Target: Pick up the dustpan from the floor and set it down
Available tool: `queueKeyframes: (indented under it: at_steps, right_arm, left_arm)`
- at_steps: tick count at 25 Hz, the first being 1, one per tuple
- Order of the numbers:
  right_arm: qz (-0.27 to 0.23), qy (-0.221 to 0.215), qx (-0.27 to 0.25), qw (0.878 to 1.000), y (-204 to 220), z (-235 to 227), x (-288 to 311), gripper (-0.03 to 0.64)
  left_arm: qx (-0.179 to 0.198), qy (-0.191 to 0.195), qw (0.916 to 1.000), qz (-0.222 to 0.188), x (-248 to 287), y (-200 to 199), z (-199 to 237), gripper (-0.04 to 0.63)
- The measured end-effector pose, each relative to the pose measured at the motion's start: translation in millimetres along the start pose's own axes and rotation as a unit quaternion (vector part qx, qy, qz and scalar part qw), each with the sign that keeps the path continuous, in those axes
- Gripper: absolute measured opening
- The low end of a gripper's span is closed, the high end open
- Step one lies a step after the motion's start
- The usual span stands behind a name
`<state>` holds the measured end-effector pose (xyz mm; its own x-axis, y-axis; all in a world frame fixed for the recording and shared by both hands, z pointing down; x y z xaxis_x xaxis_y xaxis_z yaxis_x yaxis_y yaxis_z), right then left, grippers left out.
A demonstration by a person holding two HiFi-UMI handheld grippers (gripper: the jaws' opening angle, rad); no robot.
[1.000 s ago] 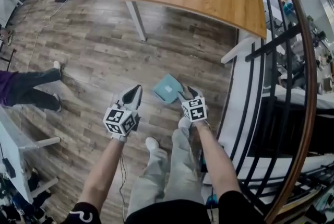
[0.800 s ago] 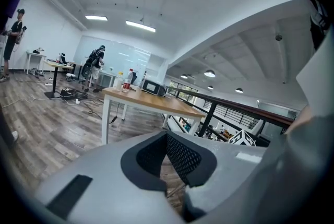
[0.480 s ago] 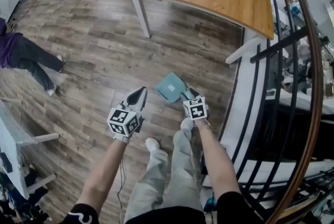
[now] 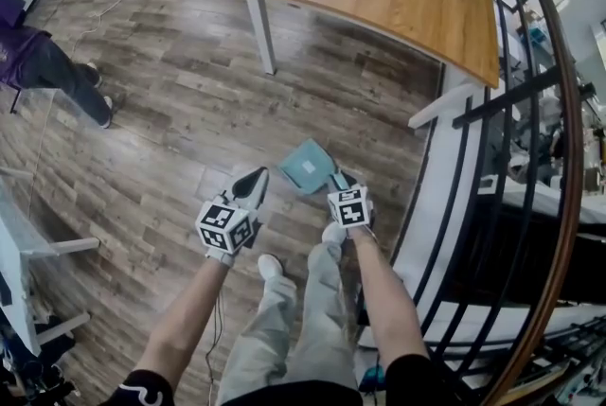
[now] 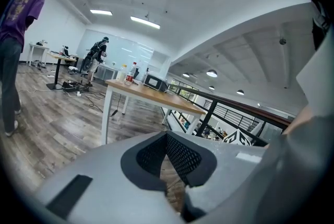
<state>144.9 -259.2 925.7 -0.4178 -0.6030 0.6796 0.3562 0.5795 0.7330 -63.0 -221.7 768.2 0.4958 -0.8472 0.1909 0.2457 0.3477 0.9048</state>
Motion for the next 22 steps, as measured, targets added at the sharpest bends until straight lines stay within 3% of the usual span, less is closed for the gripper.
queueKeyframes:
  at_steps: [8, 22]
  right_arm:
    - [-0.006, 0.023, -0.008, 1.000, -4, 2, -2, 0.089]
    - [-0.009, 0.022, 0.017, 1.000, -25, 14, -28, 0.089]
  left_arm:
    - [0.003, 0.002, 1.0000, 0.001, -3, -8, 5, -0.002]
    - [0.014, 0.014, 0.9998, 0.001, -7, -27, 3, -0.002]
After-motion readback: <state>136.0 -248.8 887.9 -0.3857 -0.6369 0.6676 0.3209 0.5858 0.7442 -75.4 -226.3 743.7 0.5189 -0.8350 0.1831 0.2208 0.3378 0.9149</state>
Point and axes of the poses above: the fingertips, and each gripper's own axes: x forward along the fingers, z to its left, y out of its underside, the point moved 3 cm from there along -x, backward along the fingers, and after that the axes turned 7 degrees about -z, right-handed, at the moved point
